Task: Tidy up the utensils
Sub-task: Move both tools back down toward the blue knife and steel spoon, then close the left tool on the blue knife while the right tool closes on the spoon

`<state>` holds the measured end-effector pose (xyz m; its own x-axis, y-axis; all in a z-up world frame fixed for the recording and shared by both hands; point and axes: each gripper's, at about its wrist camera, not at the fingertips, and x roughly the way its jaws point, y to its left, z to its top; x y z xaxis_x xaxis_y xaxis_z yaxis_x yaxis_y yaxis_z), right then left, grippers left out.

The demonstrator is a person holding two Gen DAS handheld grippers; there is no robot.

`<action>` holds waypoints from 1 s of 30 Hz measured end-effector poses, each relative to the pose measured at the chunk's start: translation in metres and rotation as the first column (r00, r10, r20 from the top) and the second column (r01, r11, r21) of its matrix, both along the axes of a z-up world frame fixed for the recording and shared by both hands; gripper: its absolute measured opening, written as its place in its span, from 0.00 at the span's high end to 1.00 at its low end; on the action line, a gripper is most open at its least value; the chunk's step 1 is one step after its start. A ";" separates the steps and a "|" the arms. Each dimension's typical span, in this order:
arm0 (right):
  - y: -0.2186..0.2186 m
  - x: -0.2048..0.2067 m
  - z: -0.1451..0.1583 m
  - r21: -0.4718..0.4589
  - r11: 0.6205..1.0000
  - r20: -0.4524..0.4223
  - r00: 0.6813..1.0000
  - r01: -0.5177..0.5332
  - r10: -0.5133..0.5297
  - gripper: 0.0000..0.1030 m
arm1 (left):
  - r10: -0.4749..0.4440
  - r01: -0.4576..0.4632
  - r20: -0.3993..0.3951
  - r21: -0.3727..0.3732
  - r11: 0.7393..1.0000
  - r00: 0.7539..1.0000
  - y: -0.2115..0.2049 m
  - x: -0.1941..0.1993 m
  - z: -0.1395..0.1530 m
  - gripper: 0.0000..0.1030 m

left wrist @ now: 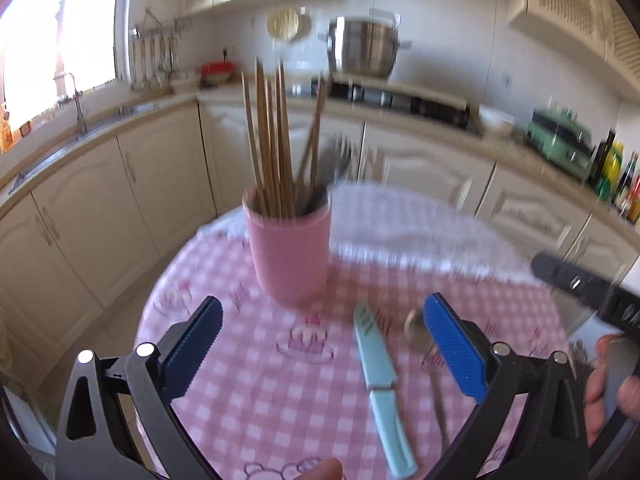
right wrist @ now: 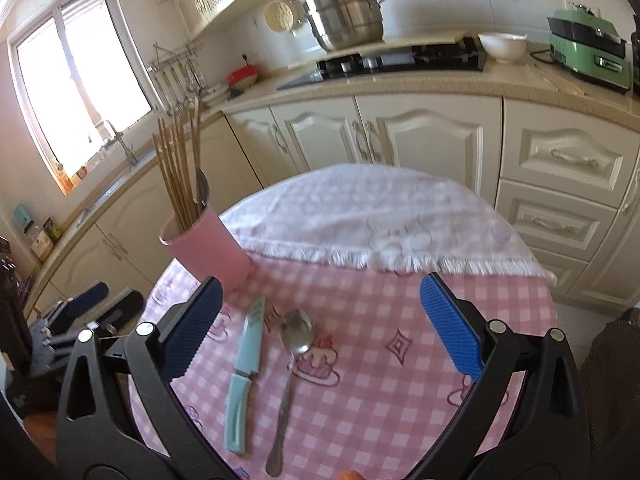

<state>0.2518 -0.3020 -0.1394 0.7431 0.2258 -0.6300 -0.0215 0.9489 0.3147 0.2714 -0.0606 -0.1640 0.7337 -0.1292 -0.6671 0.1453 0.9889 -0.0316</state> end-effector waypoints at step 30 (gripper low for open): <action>0.062 0.012 -0.089 -0.087 0.965 -0.353 0.914 -0.246 0.201 0.36 | -0.101 0.126 -0.293 0.071 0.989 0.951 -0.006 0.030 -0.096 0.28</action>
<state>0.2634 -0.2401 -0.2279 0.4198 0.2624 -0.8688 -0.1510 0.9641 0.2183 0.3014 -0.0670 -0.2604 0.4925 -0.1320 -0.8602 0.2543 0.9671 -0.0028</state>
